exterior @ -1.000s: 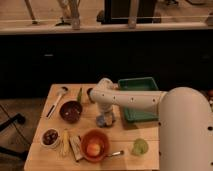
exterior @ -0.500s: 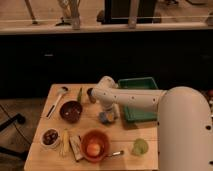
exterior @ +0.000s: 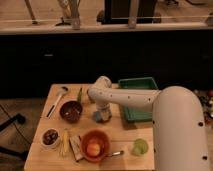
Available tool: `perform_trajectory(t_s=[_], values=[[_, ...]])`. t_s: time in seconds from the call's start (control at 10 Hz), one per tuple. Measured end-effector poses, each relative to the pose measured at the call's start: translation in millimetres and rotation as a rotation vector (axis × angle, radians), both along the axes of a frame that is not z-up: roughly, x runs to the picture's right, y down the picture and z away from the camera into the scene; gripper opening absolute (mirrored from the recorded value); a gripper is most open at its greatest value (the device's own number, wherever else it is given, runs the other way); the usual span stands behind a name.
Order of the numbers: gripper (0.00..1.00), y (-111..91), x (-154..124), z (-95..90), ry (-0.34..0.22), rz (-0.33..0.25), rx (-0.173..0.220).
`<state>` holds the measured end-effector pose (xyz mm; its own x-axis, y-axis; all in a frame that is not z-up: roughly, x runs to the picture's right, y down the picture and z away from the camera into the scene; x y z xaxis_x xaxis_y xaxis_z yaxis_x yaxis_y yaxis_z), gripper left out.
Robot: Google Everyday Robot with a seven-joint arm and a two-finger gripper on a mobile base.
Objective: Wipe table surface with sponge
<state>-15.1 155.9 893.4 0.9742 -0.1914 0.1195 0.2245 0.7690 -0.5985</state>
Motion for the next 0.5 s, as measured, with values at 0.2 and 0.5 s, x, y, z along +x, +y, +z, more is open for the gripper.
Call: perform_trajectory(t_s=[0.2, 0.5], values=[[0.0, 9.0, -0.8, -6.9, -0.034, -0.02, -0.027], [0.0, 17.5, 12.3, -20.0, -0.025, -0.062, -0.046]])
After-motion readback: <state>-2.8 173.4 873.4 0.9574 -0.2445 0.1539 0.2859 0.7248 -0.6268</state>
